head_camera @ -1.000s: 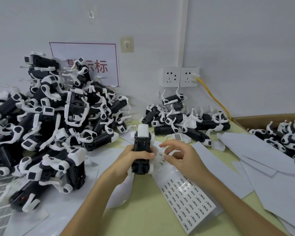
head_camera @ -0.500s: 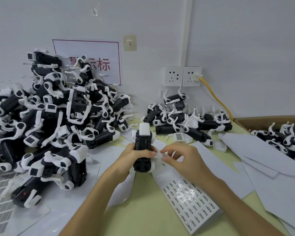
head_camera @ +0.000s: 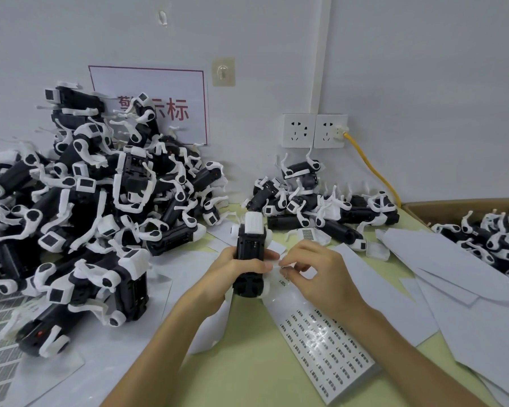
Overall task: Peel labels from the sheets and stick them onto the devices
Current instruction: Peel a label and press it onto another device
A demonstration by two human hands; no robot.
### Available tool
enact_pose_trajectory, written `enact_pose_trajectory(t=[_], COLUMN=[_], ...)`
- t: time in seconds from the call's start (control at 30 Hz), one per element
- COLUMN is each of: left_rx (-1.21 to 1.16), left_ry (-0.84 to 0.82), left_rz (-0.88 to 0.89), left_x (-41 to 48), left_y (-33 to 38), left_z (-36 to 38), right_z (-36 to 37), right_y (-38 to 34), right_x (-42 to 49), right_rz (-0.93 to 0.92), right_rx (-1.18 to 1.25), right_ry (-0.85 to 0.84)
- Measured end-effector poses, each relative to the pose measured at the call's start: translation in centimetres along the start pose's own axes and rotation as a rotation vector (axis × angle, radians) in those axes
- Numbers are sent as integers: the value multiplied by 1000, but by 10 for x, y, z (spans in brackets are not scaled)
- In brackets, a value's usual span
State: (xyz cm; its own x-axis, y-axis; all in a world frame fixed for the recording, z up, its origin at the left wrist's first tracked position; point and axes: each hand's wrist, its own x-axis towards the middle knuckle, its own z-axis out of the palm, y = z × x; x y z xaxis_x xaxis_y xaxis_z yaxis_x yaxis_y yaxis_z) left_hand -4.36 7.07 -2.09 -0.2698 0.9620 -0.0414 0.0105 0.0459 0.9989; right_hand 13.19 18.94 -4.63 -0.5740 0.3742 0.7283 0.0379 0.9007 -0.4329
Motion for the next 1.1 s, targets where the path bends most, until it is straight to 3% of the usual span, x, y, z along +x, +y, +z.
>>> enact_pose_trajectory(t=[0.37,0.63,0.83,1.1], left_rx=[-53,-25,-101,-73], left_ry=[63,106,223,55], left_rz=[-30,-42,113,254], left_x=[-1,3,0,-7], left_y=[0,-3,1,8], left_z=[3,3,7,13], right_z=[-4,-15,-14,-14], right_y=[-3,-17,-15,-14], right_x=[2,5,11,11], right_rz=[-18,254,427,452], right_rx=[-10,427,510,453], right_ry=[-37,65,113,175])
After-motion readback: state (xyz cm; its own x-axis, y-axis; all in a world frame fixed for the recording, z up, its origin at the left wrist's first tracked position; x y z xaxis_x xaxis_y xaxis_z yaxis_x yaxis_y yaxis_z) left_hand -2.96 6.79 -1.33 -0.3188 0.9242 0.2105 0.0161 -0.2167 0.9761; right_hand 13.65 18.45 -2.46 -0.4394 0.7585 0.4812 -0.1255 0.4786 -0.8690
